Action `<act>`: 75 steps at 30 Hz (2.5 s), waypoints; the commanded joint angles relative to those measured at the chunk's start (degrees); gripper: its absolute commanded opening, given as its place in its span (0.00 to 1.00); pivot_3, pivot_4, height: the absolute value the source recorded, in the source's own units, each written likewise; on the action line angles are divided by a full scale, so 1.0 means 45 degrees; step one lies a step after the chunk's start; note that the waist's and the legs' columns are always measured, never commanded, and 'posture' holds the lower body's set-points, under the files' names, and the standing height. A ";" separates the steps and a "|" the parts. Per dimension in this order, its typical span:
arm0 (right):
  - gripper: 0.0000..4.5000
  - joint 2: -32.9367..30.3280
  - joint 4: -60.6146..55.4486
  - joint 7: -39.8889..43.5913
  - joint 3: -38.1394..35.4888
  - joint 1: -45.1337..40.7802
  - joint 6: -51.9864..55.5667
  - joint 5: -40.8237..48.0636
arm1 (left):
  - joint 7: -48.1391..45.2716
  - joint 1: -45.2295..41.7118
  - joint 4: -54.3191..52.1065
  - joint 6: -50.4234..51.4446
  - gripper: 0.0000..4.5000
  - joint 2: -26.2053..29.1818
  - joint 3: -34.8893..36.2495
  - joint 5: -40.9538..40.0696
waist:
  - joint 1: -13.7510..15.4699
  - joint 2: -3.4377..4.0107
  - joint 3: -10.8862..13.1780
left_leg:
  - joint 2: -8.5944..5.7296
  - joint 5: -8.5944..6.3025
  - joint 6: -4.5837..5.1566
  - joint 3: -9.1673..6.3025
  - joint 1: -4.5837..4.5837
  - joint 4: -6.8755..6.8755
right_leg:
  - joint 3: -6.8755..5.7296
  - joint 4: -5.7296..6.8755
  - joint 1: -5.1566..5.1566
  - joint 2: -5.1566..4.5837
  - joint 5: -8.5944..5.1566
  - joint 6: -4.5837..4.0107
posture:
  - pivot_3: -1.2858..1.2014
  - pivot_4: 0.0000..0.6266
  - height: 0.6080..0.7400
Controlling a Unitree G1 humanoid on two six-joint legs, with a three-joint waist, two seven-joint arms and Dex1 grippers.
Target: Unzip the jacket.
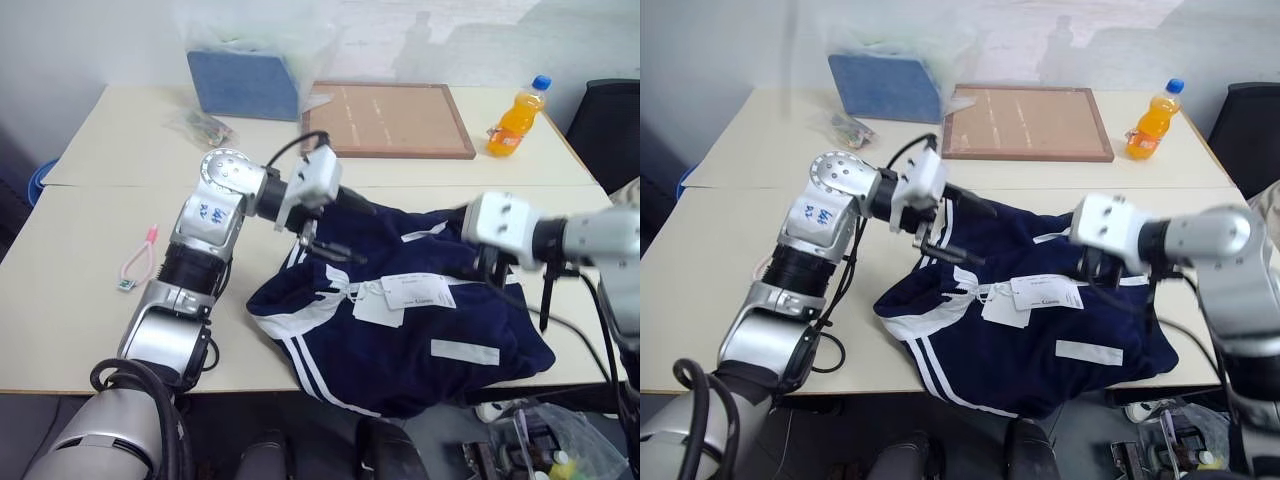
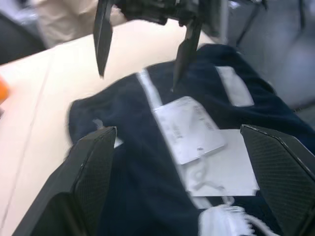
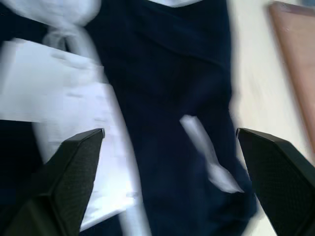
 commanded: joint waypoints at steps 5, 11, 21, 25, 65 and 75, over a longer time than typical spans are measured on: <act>1.00 0.0116 -0.3173 -0.1839 -0.1222 0.2170 0.1870 0.0808 | 0.0885 0.0448 0.2157 -0.4337 0.95 0.0654 -0.1276 0.1939 | 0.0028 -0.0001 0.0001 | -0.0001 0.0000 0.0000 0.0006 0.0011 -0.0005 | 0.0010 -0.0003 0.0002 0.0000 0.0001 -0.0002 | 0.52 0.24 1.00; 1.00 0.0462 -0.3784 -0.3285 -0.1434 0.2588 0.2819 0.1196 | 0.2679 0.0379 0.4679 -0.5517 0.95 0.0534 -0.1554 0.3132 | 0.0095 -0.0004 0.0001 | -0.0006 -0.0002 0.0004 0.0006 0.0007 -0.0018 | 0.0007 -0.0015 0.0000 0.0000 0.0001 -0.0001 | 0.52 0.24 1.00; 1.00 0.0692 -0.4509 -0.4616 -0.0741 0.3940 0.1892 0.1233 | 0.0272 0.0893 0.2363 -0.4189 0.95 0.0804 -0.0593 0.0212 | 0.0271 -0.0008 0.0003 | -0.0005 -0.0006 0.0011 0.0000 -0.0005 -0.0017 | -0.0005 -0.0024 -0.0001 0.0000 0.0001 -0.0001 | 0.52 0.24 1.00; 1.00 0.0824 -0.4689 -0.5094 -0.0283 0.4660 0.1231 0.1038 | -0.1065 0.0913 -0.0605 -0.0917 0.95 0.1305 0.0036 -0.2151 | 0.0248 -0.0008 0.0003 | -0.0001 -0.0005 0.0011 -0.0002 -0.0009 -0.0013 | -0.0006 -0.0023 -0.0003 0.0003 0.0001 -0.0001 | 0.52 0.24 1.00; 0.87 0.3387 -0.1777 -0.8686 0.3700 0.5175 -0.2637 -0.4045 | 0.0491 -0.1174 0.7950 -0.9593 0.95 -0.0857 -0.1469 0.2252 | 0.0267 -0.0020 0.0002 | -0.0004 -0.0014 0.0026 -0.0009 -0.0011 -0.0026 | -0.0025 -0.0075 0.0020 0.0016 0.0005 0.0006 | 0.52 0.24 1.00; 0.87 0.3544 -0.1712 -0.8681 0.2604 0.4977 -0.2670 -0.3888 | 0.0441 -0.1091 0.7804 -0.9528 0.95 -0.0985 -0.1359 0.2180 | 0.0271 -0.0020 0.0002 | -0.0005 -0.0013 0.0026 -0.0010 -0.0012 -0.0029 | -0.0026 -0.0080 0.0020 0.0017 0.0005 0.0006 | 0.52 0.24 1.00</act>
